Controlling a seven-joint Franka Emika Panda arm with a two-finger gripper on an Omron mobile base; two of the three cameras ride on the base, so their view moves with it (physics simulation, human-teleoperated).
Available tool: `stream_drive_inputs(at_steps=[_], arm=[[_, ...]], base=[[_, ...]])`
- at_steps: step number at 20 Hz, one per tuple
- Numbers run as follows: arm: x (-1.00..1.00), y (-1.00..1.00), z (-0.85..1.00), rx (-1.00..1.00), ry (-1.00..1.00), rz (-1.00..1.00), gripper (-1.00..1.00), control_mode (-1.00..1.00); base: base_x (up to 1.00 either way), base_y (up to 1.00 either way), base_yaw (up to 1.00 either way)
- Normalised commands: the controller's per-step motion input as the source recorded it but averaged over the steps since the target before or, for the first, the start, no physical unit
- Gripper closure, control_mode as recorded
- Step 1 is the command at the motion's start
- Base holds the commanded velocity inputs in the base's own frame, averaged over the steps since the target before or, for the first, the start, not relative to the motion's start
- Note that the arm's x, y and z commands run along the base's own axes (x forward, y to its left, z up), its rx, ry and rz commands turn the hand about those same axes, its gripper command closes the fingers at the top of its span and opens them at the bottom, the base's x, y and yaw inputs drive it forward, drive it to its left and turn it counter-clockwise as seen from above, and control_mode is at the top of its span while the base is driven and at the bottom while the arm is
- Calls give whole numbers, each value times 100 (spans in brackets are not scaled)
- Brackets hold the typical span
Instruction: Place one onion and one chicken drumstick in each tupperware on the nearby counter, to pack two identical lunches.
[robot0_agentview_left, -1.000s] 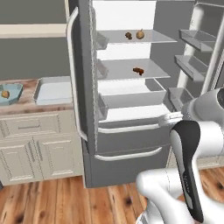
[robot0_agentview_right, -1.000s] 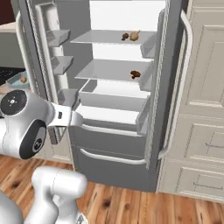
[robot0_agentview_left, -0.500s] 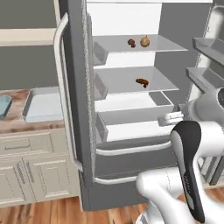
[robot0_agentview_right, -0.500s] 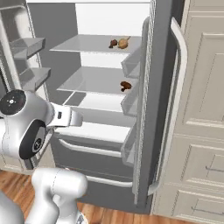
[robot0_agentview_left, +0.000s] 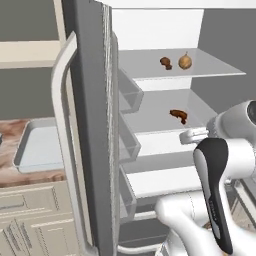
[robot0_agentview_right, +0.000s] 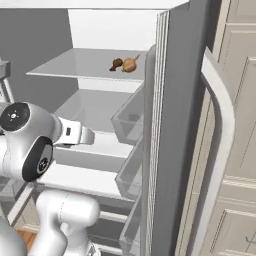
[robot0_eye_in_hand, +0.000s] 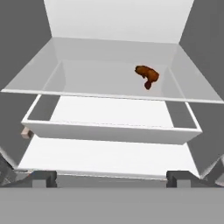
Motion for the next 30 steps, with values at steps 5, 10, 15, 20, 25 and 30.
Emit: stream_drive_inputs(at_steps=[5,10,15,20,25,30], arm=[[23,-14,-27,0,0,-6,-100,-100],[49,-27,-40,0,0,-11,-100,-100],[66,-12,-7,0,1,-5,-100,-100],[58,-23,-5,1,5,0,-100,-100],[57,-41,-28,3,7,0,-100,-100],[63,-31,-19,4,7,0,-100,-100]], base=[[17,-3,-2],[0,0,0],[0,0,0],[0,0,0],[0,0,0],[0,0,0]])
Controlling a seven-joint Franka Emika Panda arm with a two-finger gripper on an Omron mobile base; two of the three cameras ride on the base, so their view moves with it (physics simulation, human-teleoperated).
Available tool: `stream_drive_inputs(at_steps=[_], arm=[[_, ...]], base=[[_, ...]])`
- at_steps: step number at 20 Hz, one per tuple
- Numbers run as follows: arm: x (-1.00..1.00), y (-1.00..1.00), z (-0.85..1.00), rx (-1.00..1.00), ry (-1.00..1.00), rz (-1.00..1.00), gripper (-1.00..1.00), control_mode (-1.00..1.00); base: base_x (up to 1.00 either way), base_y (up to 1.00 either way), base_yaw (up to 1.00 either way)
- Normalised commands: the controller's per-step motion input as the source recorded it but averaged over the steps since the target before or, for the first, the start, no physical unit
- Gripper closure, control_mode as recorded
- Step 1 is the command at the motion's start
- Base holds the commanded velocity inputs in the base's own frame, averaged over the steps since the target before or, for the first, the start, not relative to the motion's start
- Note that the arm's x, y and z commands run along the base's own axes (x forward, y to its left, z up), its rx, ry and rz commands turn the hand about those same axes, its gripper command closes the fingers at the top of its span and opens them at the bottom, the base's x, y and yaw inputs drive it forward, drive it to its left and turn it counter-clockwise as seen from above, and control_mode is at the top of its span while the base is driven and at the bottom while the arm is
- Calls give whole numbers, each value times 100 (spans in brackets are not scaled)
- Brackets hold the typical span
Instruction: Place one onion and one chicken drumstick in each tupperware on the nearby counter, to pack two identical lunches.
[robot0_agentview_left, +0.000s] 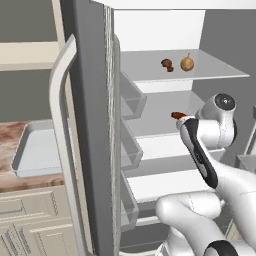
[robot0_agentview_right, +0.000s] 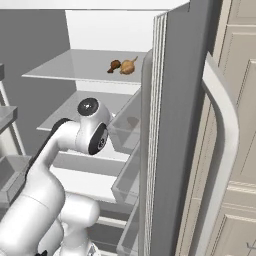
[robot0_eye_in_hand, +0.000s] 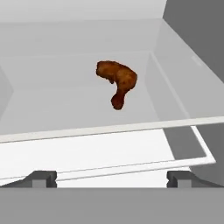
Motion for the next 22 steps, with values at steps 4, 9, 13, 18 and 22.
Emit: stream_drive_inputs(at_steps=[4,9,13,18,22], arm=[[61,-7,-16,1,2,0,-100,-100],[44,0,-28,0,-1,0,-100,-100],[30,-2,-32,0,-6,0,-100,-100],[39,-14,-13,0,0,0,-100,-100],[44,-30,-13,0,0,0,-100,-100]], base=[[0,0,0],[0,0,0],[0,0,0],[0,0,0],[0,0,0]])
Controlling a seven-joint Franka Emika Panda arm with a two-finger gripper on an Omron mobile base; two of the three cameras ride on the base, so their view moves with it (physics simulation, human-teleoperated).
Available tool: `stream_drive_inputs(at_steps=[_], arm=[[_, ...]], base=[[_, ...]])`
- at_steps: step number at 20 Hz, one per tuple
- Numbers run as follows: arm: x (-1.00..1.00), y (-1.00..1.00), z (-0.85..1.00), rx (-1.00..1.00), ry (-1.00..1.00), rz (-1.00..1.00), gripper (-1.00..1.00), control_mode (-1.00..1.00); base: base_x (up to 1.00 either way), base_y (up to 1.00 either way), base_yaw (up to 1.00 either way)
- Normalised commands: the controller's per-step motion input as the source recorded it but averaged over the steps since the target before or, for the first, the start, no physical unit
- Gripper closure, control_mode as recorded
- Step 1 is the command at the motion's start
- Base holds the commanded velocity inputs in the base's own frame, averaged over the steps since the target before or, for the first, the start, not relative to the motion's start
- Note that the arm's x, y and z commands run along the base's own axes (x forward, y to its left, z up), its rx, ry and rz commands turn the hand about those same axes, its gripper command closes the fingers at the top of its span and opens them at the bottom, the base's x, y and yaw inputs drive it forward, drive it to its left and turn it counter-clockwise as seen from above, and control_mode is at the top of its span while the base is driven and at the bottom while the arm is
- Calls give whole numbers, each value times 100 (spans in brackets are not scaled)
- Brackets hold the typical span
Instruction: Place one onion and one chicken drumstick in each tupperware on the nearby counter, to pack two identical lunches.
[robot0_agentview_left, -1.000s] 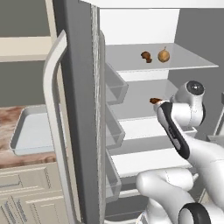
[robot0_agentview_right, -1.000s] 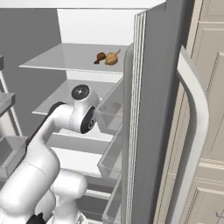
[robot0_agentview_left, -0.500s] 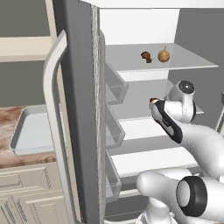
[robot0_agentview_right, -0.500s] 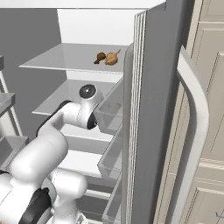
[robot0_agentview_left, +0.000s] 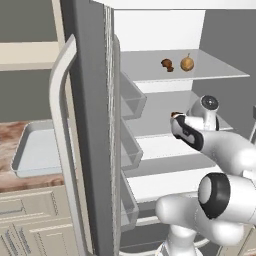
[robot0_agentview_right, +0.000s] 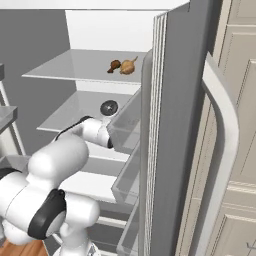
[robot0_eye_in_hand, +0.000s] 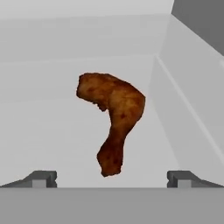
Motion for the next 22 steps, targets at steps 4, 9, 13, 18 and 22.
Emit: stream_drive_inputs(at_steps=[4,9,13,18,22], arm=[[46,-28,-15,0,3,0,-100,-100],[47,-11,-14,0,3,0,-100,-100],[34,-1,-19,0,4,0,-100,-100],[15,-1,-31,0,1,0,-100,-100],[8,0,-39,0,0,0,-100,-100]], base=[[0,0,0],[0,0,0],[0,0,0],[0,0,0],[0,0,0]])
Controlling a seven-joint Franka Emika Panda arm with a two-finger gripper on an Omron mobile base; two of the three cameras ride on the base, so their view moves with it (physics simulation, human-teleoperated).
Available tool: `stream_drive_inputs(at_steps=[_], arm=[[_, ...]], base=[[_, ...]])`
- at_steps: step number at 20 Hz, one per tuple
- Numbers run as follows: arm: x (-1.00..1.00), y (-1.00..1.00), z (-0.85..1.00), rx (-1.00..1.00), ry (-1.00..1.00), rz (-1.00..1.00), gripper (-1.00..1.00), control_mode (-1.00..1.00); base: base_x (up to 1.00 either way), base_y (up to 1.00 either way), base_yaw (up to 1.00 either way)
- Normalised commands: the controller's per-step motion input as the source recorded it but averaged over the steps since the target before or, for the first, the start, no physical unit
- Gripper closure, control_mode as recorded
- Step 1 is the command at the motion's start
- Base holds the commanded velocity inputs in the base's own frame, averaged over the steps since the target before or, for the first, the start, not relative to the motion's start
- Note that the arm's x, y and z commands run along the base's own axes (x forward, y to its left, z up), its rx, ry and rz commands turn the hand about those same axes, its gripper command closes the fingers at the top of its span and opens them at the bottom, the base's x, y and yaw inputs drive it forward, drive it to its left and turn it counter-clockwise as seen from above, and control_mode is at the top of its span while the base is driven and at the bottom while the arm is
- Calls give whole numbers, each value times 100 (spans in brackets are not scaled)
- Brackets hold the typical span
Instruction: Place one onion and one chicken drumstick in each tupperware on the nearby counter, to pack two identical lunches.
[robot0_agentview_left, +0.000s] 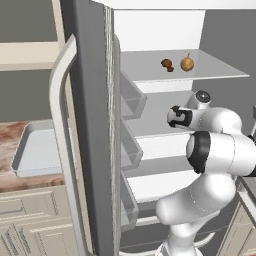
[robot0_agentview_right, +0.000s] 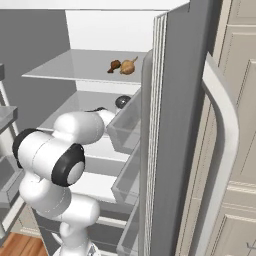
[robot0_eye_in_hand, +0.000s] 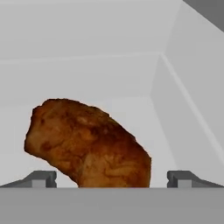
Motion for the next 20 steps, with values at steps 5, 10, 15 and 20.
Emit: stream_drive_inputs(at_steps=[5,10,15,20], arm=[[-20,0,-70,0,0,-1,-100,-100],[-35,6,-75,0,0,-1,-100,-100],[-59,8,-75,0,0,-2,-100,-100],[-36,13,-74,0,0,-2,-100,-100]], base=[[0,0,0],[0,0,0],[0,0,0],[0,0,0]])
